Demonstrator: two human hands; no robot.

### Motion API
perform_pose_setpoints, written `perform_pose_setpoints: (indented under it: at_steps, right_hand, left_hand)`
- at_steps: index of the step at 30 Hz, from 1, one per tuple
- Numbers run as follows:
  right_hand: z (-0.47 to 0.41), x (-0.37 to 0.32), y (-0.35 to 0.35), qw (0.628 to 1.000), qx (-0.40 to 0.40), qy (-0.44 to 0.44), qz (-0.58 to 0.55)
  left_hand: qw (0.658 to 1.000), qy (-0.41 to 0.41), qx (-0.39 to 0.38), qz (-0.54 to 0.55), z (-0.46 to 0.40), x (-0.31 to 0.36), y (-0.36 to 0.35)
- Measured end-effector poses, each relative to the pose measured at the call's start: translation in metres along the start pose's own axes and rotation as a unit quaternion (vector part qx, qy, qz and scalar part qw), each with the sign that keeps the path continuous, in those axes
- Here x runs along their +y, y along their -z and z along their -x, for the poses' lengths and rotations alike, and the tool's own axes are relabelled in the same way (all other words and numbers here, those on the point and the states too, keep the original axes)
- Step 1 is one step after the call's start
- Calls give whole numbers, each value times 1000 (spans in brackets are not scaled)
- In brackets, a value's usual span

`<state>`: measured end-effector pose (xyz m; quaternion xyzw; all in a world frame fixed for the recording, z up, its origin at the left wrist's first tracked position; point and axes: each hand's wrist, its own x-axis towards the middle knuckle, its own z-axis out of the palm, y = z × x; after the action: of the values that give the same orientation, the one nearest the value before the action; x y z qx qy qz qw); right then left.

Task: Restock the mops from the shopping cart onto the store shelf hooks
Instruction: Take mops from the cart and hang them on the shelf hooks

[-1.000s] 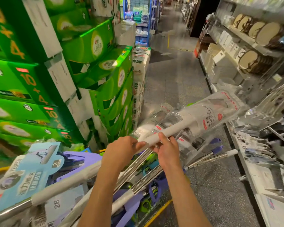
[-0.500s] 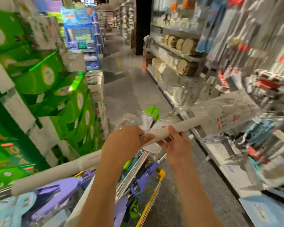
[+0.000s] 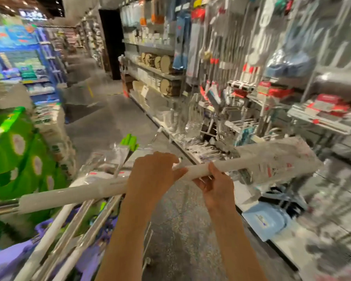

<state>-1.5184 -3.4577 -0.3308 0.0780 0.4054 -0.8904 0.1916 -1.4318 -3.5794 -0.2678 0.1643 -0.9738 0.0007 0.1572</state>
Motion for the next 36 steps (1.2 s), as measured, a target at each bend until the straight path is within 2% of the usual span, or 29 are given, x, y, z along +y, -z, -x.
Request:
perform_pose_setpoints:
  at_steps: [2,4,7,9,11,15,17,18,20,23,25,26,29,32,34,36]
  right_hand:
    - [2,-17,29,1000,25,6,-9]
    - [5,-32,57,999,44,13,-16]
    - [7,-50,92,997,68,19,-42]
    - [10,-62,112,995,77,16,-57]
    - [12,-72,130,994,87,15,-66]
    - [14,-91,165,988,115,4,-105]
    - [19,-101,178,983,127,-10,-131]
    - [21,-106,182,981,129,-15,-141]
    - [27,-115,191,980,128,-24,-153]
    - [33,-123,203,979,132,-27,-154]
    - [35,-126,210,980,126,-23,-150]
    - [36,-128,214,981,126,-29,-145]
    - [37,-135,232,988,122,-74,-63]
    - [36,-144,253,980,126,-113,106]
    - [36,-153,261,963,157,-88,203]
    - [34,-161,264,949,181,-22,256]
  left_hand:
    - [999,-22,45,14,8,33,-6]
    - [989,-35,124,72,20,63,-17]
    - [946,-62,264,180,41,102,-44]
    - [925,-81,281,241,57,125,-60]
    - [916,-53,242,316,68,142,-73]
    - [878,103,34,466,75,179,-88]
    - [850,147,-22,505,70,193,-88]
    - [824,163,-30,541,67,198,-89]
    - [745,189,-20,639,61,211,-89]
    - [651,153,6,744,57,227,-87]
    - [606,148,11,782,54,237,-86]
    - [594,151,14,790,51,240,-84]
    - [601,162,14,783,41,250,-85]
    - [614,149,9,775,27,256,-81]
    - [626,126,0,769,14,261,-79]
    - [643,120,-8,757,0,268,-81]
